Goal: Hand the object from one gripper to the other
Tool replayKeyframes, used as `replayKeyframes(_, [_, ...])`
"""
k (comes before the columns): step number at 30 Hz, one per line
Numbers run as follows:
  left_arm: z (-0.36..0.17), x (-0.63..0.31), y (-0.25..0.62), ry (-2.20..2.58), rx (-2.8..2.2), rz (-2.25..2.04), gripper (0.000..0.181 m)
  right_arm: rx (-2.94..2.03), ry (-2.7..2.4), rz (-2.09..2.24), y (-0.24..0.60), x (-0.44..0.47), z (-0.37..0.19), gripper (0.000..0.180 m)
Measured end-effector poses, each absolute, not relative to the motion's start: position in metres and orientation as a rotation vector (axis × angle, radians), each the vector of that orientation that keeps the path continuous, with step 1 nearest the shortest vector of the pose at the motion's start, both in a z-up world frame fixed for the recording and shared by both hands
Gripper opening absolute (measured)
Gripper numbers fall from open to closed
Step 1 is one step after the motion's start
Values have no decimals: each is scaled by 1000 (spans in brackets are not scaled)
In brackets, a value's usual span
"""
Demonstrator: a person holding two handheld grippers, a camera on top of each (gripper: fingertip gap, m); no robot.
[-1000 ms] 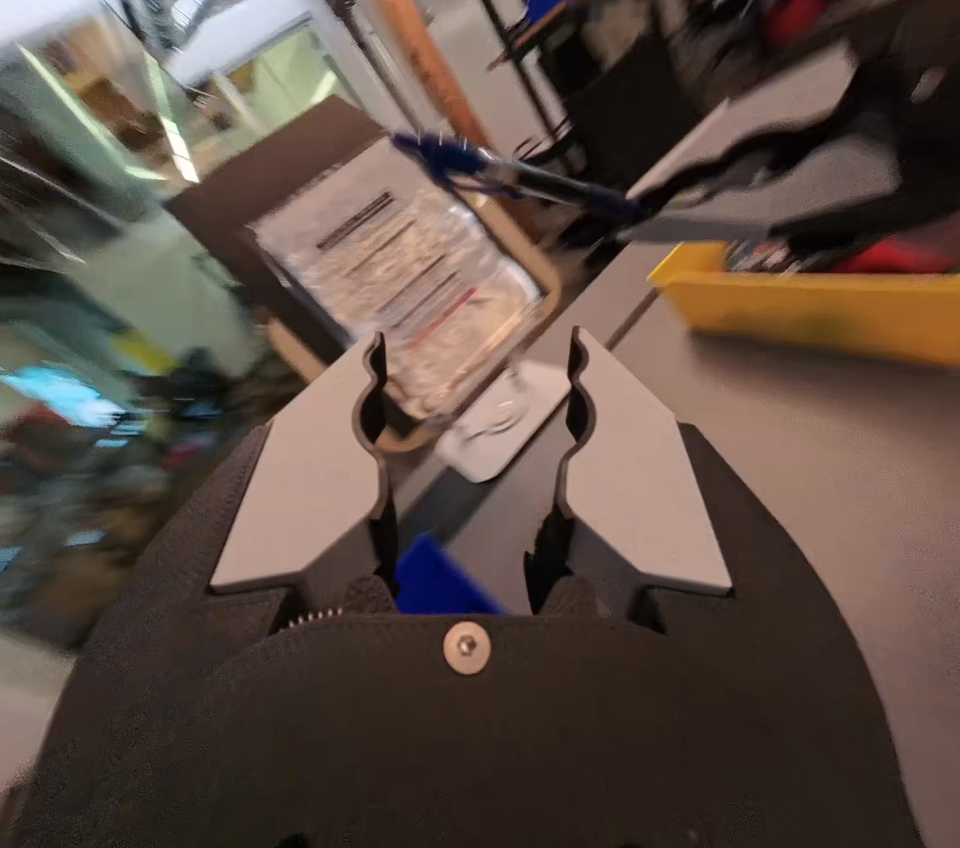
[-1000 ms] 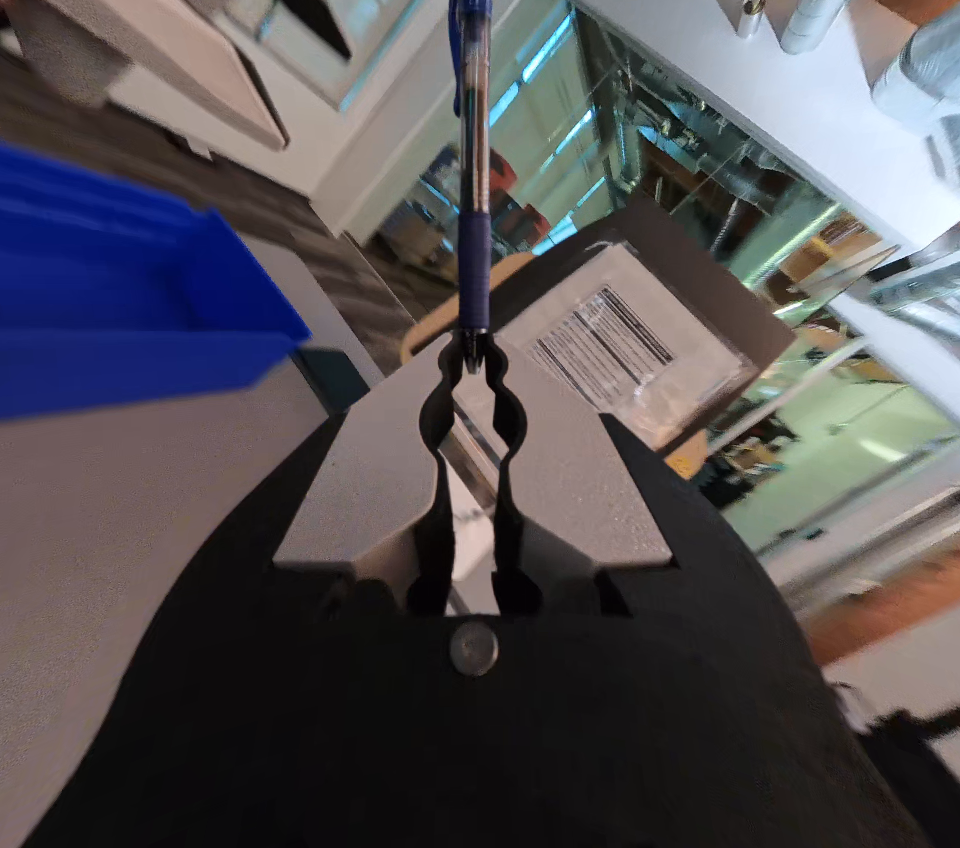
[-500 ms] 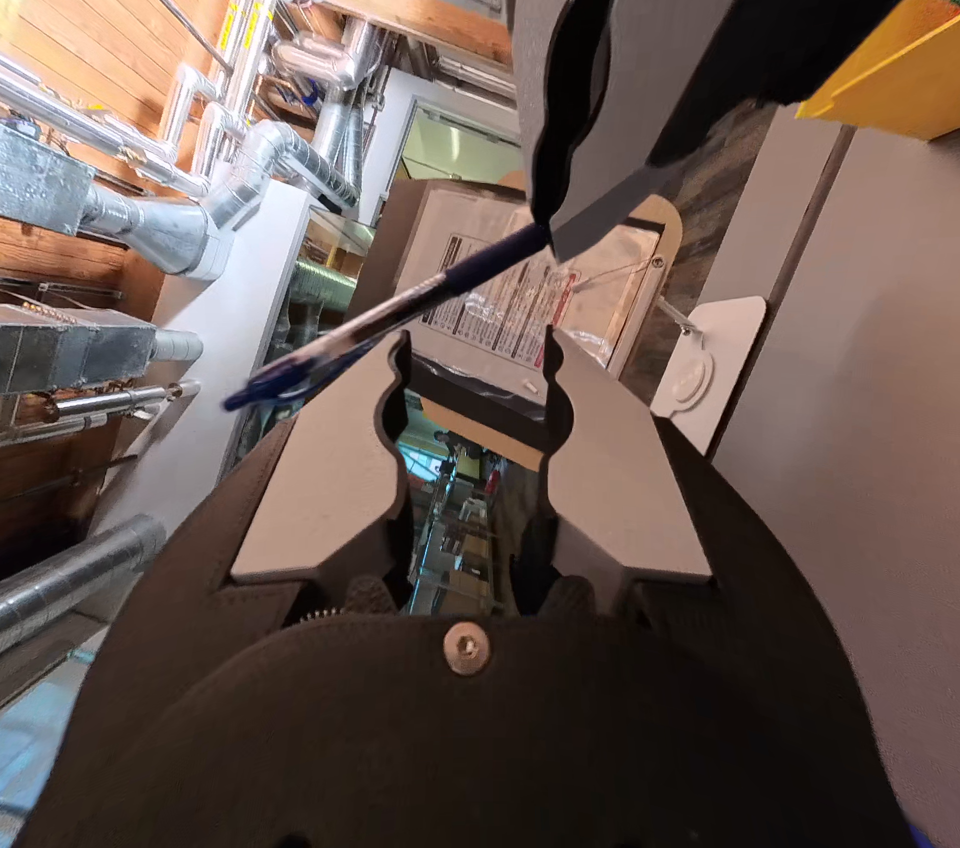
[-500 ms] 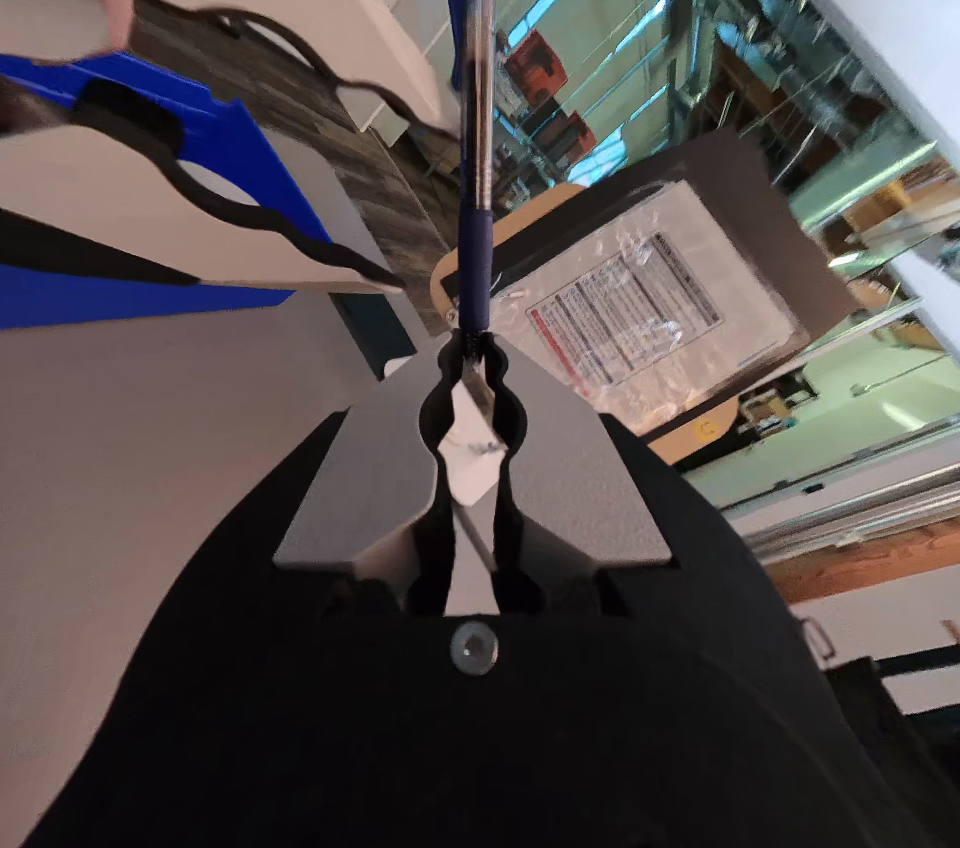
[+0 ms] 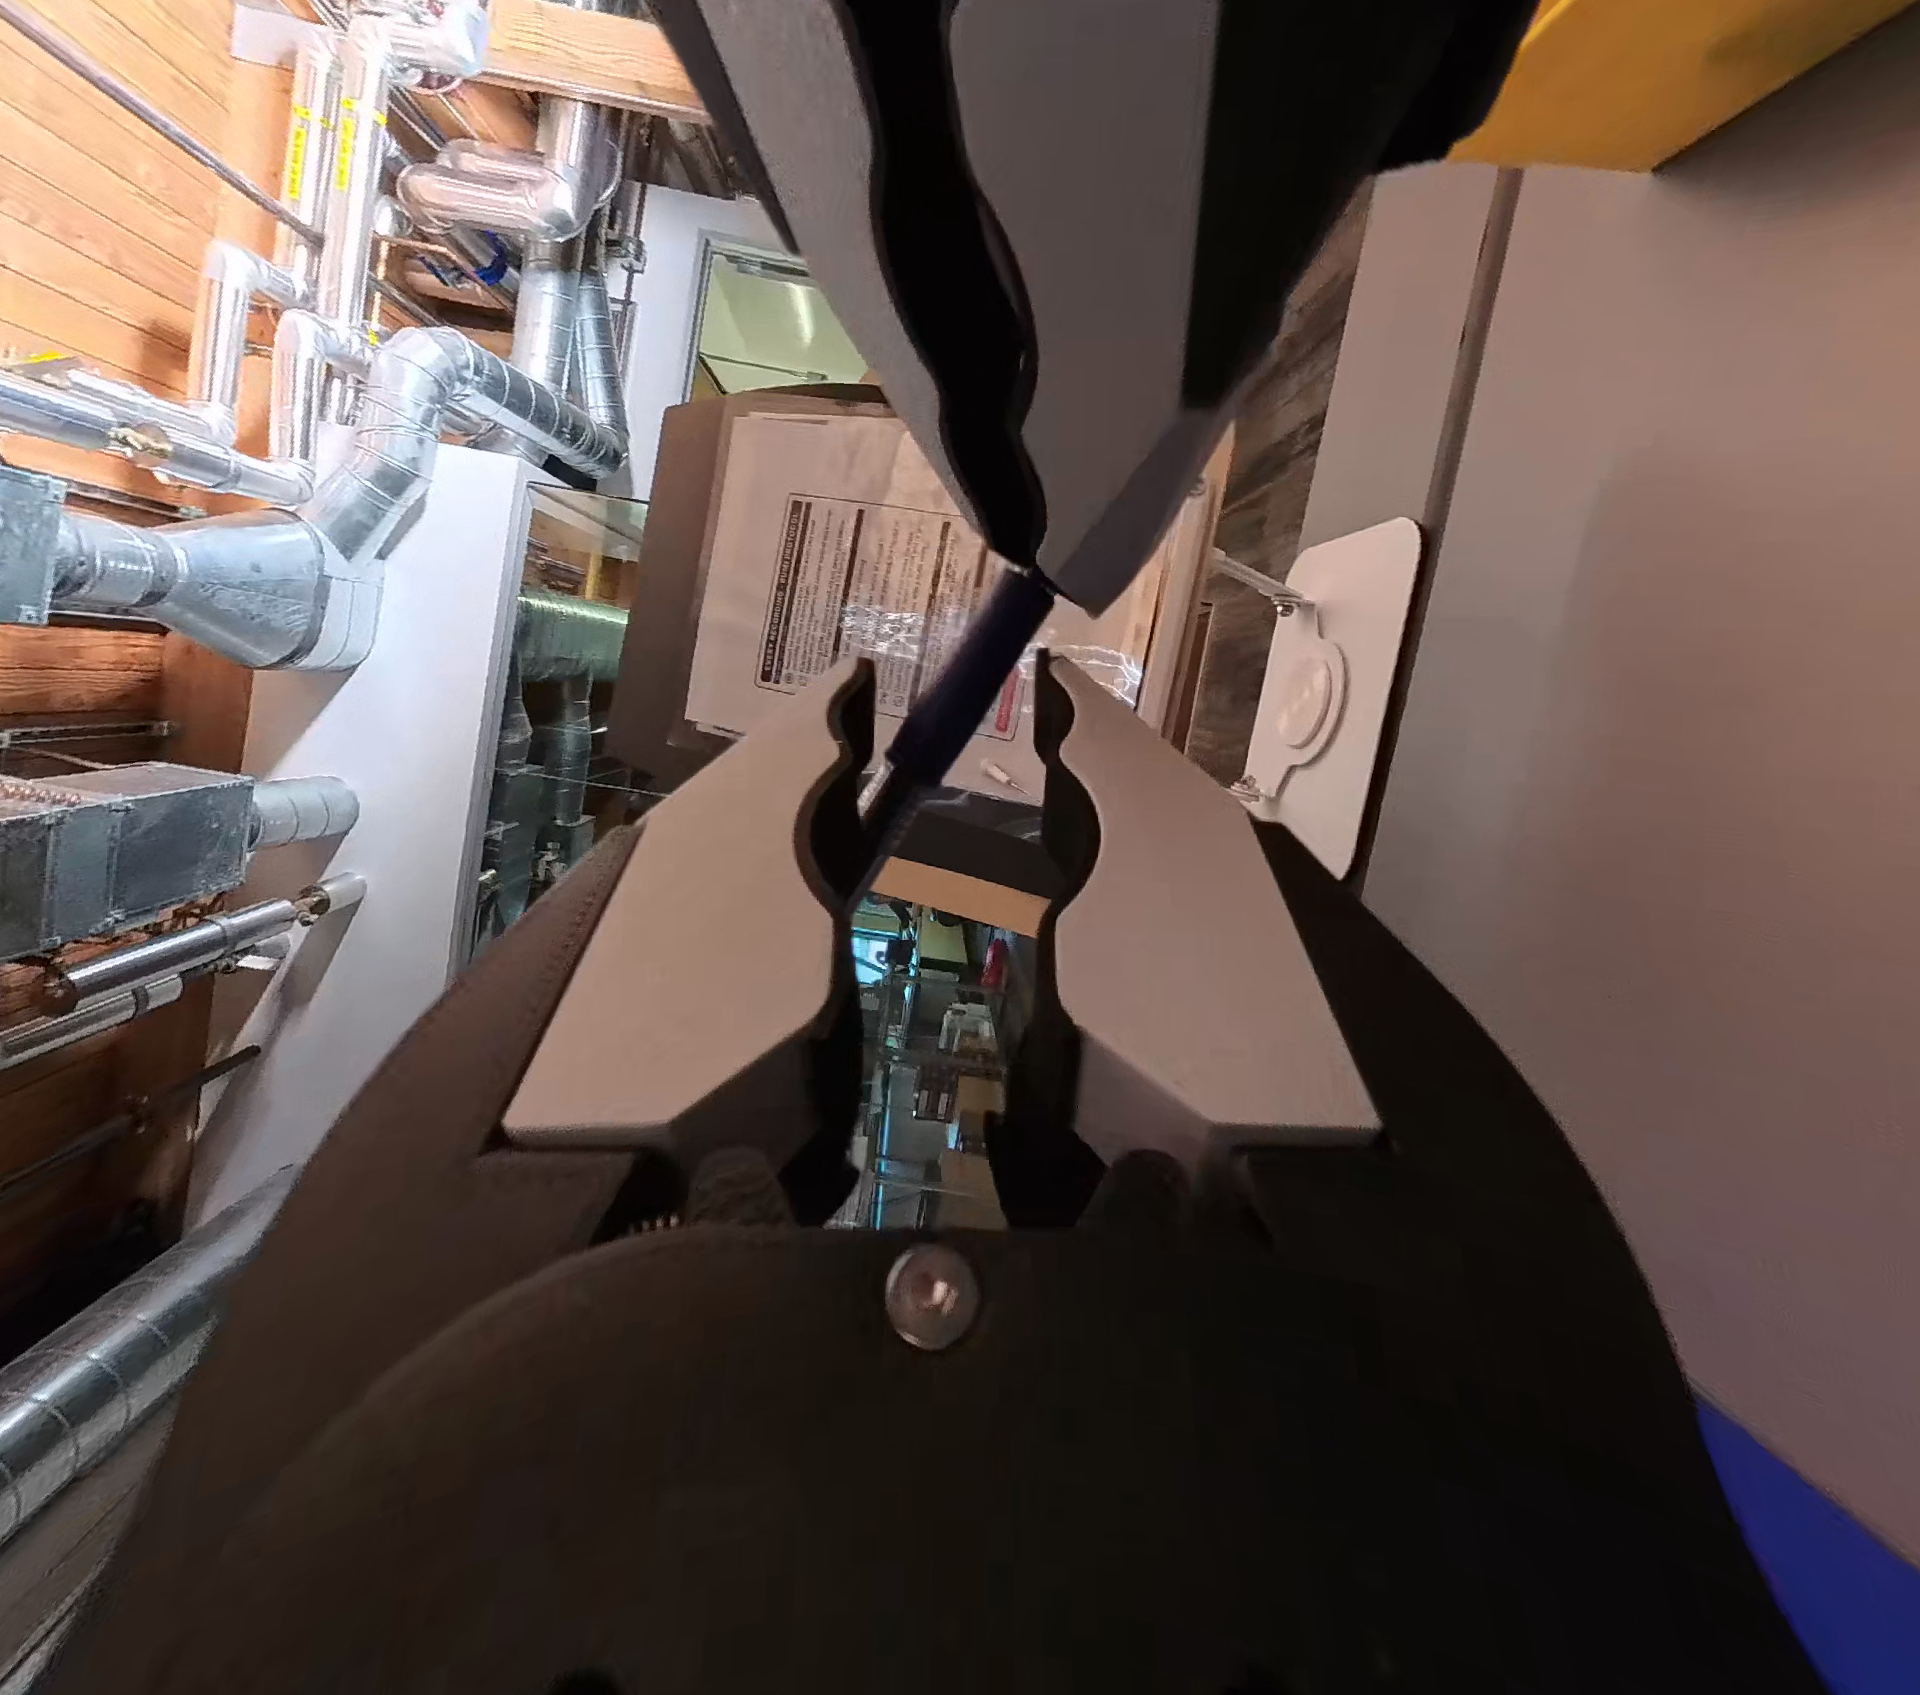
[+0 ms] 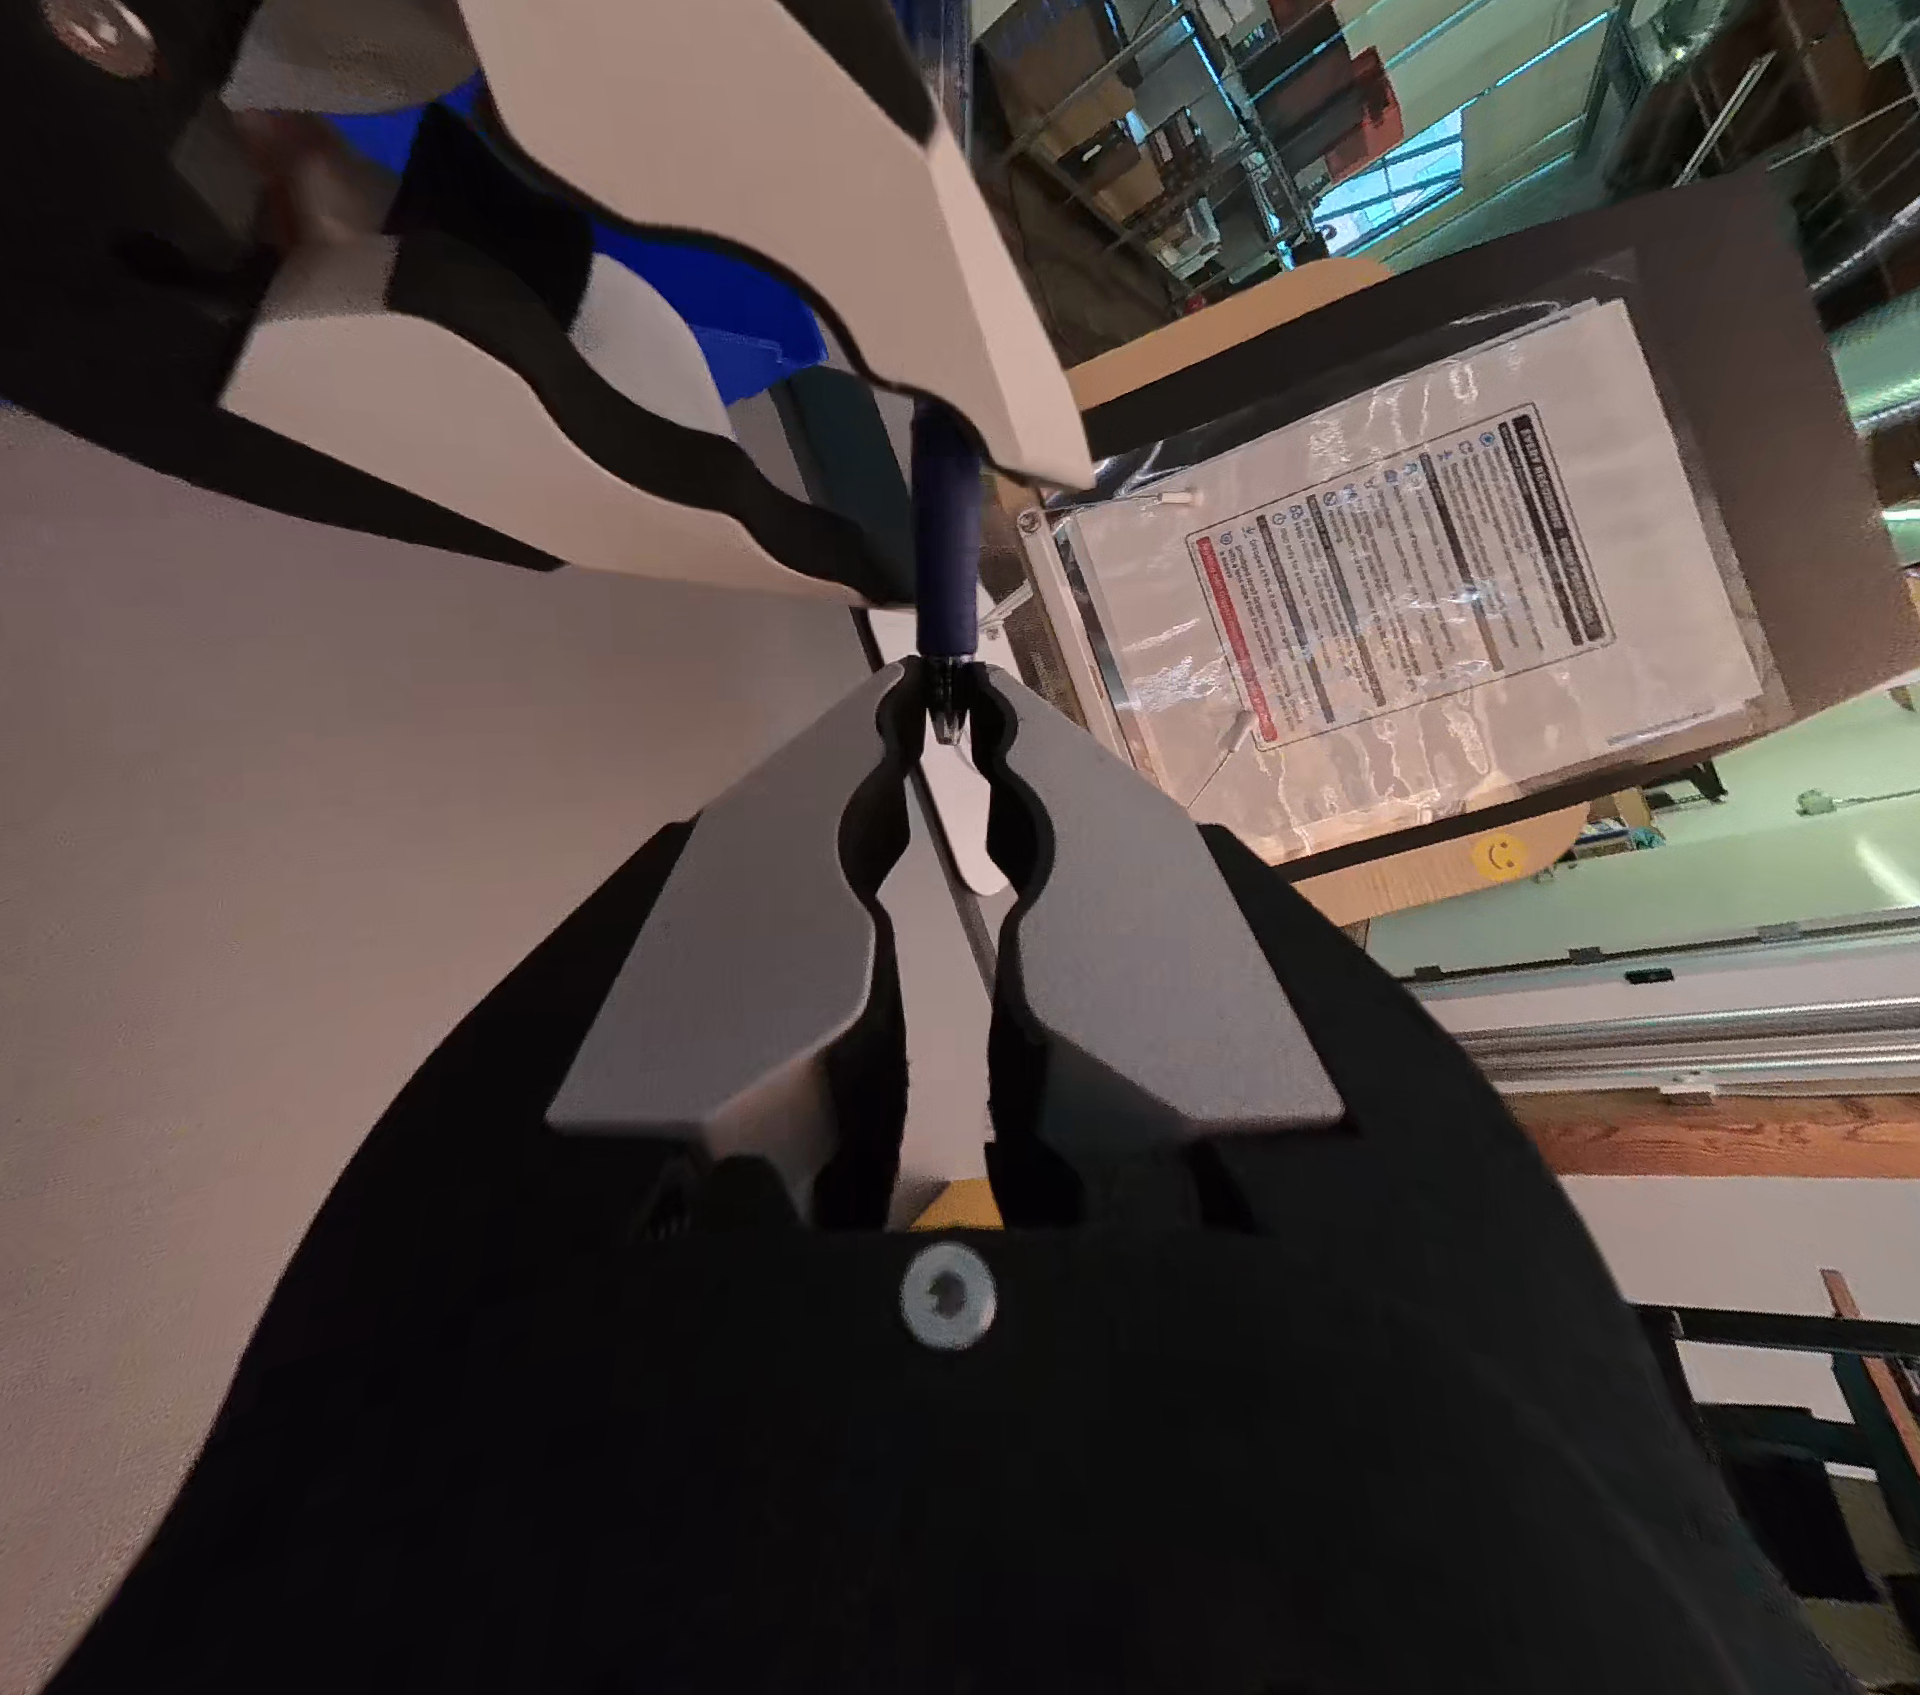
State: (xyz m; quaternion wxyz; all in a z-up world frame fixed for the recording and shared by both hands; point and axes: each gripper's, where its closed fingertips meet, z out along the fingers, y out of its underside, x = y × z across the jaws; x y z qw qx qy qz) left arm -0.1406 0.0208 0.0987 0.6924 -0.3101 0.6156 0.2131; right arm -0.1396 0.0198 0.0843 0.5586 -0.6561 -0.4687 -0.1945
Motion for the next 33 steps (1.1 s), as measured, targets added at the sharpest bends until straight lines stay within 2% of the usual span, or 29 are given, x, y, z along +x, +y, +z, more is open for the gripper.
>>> replayKeyframes(7, [90, -140, 27, 1406, -733, 496, 10, -1493, -1084, -516, 21, -137, 92, 11])
replayKeyframes(9, [99, -143, 27, 1358, -758, 445, 10, -1391, -1036, -512, 19, -139, 109, 25])
replayKeyframes(11, [117, -149, 24, 1271, -803, 310, 10, -1289, -946, -460, 14, -139, 132, 27])
replayKeyframes(13, [137, -156, 19, 1151, -893, 44, 9, -1202, -849, -382, 7, -138, 152, 27])
replayKeyframes(17, [178, -166, -8, 939, -1015, -768, 9, -1081, -761, -125, -9, -144, 173, 26])
replayKeyframes(21, [197, -178, -31, 839, -1046, -1527, 8, -1208, -804, 493, -19, -172, 156, 26])
replayKeyframes(26, [188, -174, -27, 865, -1099, -1600, 9, -1233, -704, 1115, -29, -181, 159, 25])
replayKeyframes(31, [180, -166, -32, 904, -1135, -1658, 9, -1281, -771, 1230, -32, -194, 143, 30])
replayKeyframes(33, [174, -162, -35, 947, -1155, -1670, 9, -1289, -783, 1309, -36, -200, 141, 21])
